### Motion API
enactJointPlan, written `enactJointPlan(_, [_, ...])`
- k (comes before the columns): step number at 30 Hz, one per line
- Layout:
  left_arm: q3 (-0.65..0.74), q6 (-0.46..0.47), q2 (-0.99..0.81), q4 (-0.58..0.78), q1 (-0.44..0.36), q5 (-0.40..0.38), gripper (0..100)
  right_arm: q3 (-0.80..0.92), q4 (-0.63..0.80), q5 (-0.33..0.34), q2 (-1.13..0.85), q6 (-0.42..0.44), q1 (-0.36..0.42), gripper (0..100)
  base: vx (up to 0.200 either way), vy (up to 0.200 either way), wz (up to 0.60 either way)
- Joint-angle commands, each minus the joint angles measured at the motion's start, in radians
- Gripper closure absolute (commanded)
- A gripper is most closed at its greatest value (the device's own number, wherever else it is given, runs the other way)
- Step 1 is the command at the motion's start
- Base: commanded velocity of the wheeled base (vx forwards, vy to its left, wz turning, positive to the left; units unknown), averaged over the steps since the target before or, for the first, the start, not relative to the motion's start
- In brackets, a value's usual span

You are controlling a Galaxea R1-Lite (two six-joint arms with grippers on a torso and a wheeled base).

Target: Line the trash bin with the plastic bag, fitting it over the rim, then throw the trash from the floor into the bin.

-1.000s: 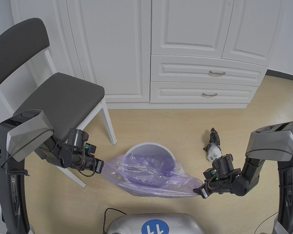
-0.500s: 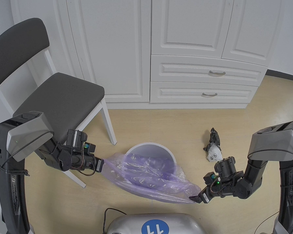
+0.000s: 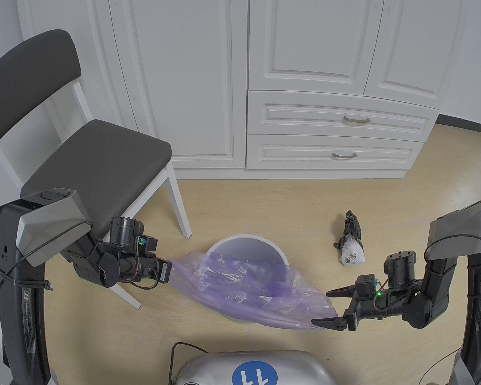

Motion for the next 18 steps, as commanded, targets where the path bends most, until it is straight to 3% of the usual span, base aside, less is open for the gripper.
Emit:
enactJointPlan(1, [-0.029,-0.002,0.055,0.001,0.008,0.010,100,0.035,-0.016,0.089,0.015,-0.003,-0.062,0,0.000,0.000,0.00])
enactJointPlan(12, [-0.056,-0.004,0.080,0.002,0.021,0.044,100,0.035,-0.022,0.191,0.023,-0.036,-0.116,0,0.000,0.000,0.00])
enactJointPlan(14, [-0.056,-0.006,0.077,0.001,0.021,0.044,100,0.035,-0.035,0.191,0.022,-0.032,-0.113,0,0.000,0.000,0.00])
enactJointPlan(18, [-0.040,-0.025,0.040,-0.013,0.013,0.039,100,0.035,-0.130,0.119,-0.011,0.028,-0.082,0,0.000,0.000,0.00])
